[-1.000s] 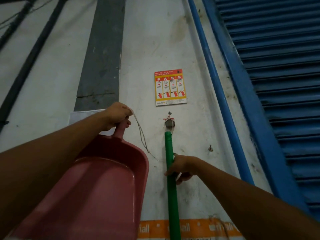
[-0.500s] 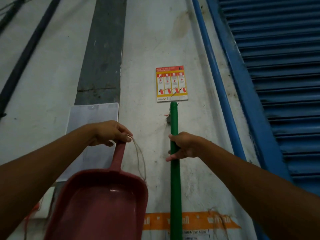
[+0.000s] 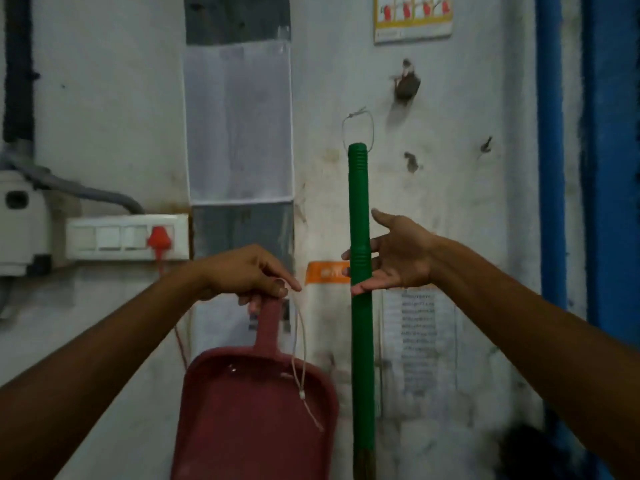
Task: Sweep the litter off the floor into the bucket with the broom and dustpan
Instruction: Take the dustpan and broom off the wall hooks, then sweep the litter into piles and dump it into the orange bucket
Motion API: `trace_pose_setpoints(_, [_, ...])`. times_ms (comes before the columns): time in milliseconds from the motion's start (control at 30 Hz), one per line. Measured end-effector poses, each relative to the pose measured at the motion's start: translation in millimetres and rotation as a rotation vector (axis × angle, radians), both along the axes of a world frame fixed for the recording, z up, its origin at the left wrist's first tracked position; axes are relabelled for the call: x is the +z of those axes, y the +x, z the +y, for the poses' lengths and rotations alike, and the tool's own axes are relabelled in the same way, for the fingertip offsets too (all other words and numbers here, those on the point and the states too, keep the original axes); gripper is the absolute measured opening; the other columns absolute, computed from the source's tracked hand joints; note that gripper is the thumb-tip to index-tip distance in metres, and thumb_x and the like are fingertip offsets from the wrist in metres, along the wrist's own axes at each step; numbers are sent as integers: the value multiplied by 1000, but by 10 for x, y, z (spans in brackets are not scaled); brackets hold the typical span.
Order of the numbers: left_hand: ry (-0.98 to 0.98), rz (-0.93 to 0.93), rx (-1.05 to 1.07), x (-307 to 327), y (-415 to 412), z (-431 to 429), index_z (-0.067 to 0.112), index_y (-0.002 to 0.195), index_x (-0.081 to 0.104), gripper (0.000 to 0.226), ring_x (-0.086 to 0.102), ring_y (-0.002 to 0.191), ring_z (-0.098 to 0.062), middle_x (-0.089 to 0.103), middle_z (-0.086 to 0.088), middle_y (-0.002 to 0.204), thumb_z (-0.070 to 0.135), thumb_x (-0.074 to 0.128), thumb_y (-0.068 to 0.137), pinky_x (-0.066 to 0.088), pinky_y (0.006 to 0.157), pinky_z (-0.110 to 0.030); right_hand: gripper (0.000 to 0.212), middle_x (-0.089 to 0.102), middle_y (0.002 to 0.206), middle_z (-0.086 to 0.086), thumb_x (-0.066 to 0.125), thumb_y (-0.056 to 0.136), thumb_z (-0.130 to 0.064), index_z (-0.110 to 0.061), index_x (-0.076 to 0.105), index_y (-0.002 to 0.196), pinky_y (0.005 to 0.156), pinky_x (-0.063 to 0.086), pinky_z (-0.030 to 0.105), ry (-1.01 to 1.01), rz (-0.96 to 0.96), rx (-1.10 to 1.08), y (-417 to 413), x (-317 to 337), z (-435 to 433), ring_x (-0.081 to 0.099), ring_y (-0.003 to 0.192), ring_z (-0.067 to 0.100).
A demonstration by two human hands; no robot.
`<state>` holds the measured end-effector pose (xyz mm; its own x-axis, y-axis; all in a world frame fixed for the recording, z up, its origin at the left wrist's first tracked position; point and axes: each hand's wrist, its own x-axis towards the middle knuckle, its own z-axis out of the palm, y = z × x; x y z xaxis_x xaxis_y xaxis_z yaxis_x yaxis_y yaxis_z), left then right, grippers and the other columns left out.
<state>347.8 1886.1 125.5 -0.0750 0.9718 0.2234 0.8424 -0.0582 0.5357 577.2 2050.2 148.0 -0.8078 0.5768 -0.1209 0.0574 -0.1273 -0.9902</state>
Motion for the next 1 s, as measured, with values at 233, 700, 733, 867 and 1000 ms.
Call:
trace_pose_setpoints(233, [-246,-142,121,-1280,-372,-173,6,99,77,13,75,68,-29,76,-21,84,0,67,93,62,60,-29,63,65,100,19,39,101,-57,1,63,105,62,62,54,-82,-212,-35,-304,-1111,-110,69,96,35])
trace_pose_setpoints(700, [-403,154,750,-3552,431,-1314,15,113,77,30,68,107,-24,74,-5,118,33,71,90,54,89,-33,17,62,125,27,57,98,-9,2,66,107,75,62,54,-244,-428,407,83,-2938,-589,69,91,51])
trace_pose_setpoints(733, [-437,143,817,-3697,541,-1471,16,104,80,25,69,101,-26,76,-6,109,32,71,88,55,83,-34,18,59,127,27,53,101,-8,1,65,111,80,62,51,-223,-455,407,117,-3128,-629,68,94,47])
trace_pose_setpoints(867, [-557,97,984,-4108,1069,-2143,13,104,78,23,69,101,-31,73,-12,107,21,66,86,52,80,-33,26,61,82,-10,74,89,-46,-21,70,96,58,44,7,669,-612,624,380,-3698,-1006,57,66,-1])
trace_pose_setpoints(1000, [-635,-5,1061,-4427,1566,-2798,13,137,60,41,68,76,-19,66,-12,128,11,55,97,50,64,-23,22,50,75,-8,63,99,-25,-23,53,79,50,38,4,541,-648,799,521,-4307,-1360,55,53,-9])
